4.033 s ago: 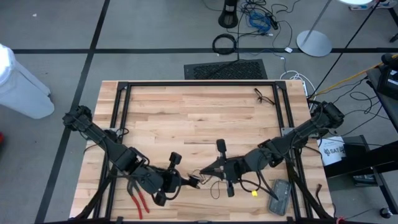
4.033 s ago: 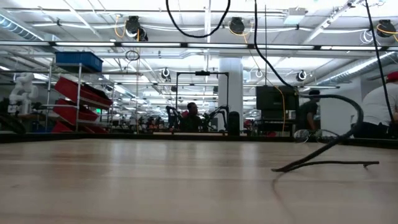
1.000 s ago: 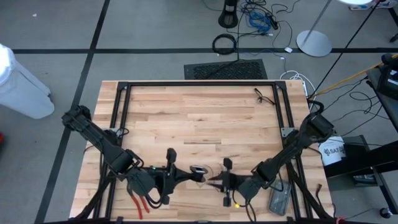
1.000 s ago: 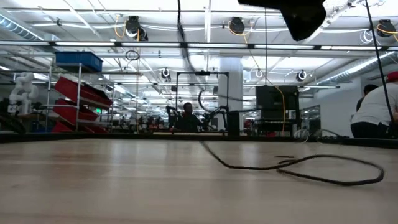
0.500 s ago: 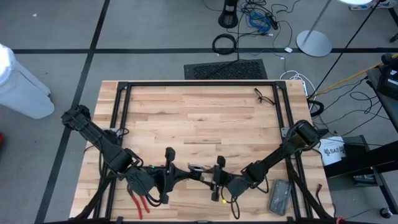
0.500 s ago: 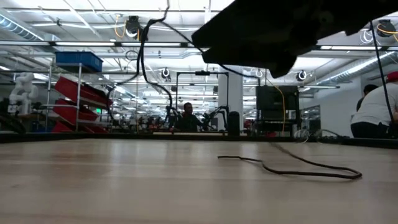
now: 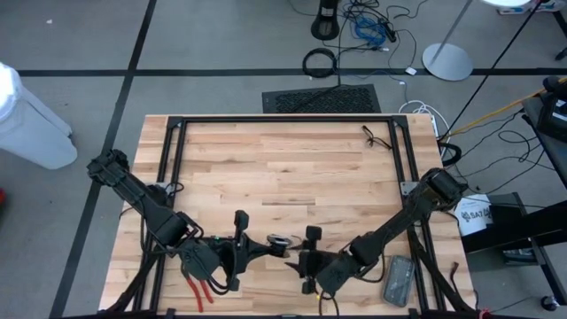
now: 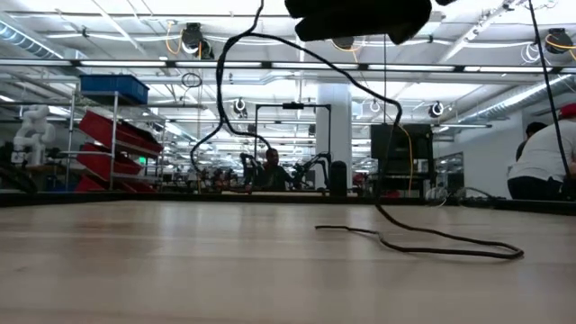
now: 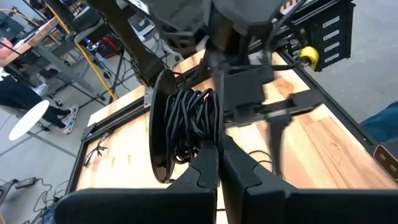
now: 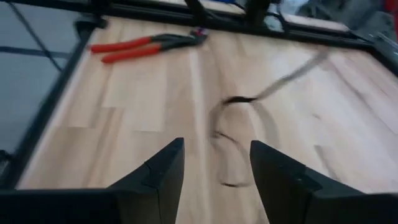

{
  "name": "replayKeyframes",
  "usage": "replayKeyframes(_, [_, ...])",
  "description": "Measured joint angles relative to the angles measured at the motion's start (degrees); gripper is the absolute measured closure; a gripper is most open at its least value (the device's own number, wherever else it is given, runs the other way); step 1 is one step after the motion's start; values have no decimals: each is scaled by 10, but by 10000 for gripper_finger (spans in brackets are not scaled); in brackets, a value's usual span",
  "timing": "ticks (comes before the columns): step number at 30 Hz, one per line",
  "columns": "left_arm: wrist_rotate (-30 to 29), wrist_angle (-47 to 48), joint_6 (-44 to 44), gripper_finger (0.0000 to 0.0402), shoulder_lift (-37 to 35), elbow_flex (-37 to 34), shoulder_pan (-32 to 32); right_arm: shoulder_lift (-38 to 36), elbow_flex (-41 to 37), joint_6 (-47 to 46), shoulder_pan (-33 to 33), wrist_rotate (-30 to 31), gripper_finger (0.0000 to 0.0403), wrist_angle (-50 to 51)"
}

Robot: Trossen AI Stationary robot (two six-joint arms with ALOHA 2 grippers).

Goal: Coil cords
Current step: Coil the black wire onto the black spool

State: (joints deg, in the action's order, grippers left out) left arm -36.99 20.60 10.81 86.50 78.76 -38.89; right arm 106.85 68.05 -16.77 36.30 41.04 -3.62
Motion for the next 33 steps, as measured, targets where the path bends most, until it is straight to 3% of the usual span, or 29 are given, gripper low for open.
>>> replayKeyframes(4, [0,0,0,399,0,0,0,-15,20,-1,-2,16,233,57])
replayKeyframes(21, [0,-3,2,399,0,0,0,1,25,6,-44,-5,237,65])
replayKeyframes(25, [0,-1,2,399,0,0,0,2,25,34,-45,-6,279,61])
replayKeyframes(30, [0,-1,2,399,0,0,0,2,25,42,-47,-40,383,60])
replayKeyframes(33, [0,-1,1,399,0,0,0,2,25,41,-51,-55,392,62])
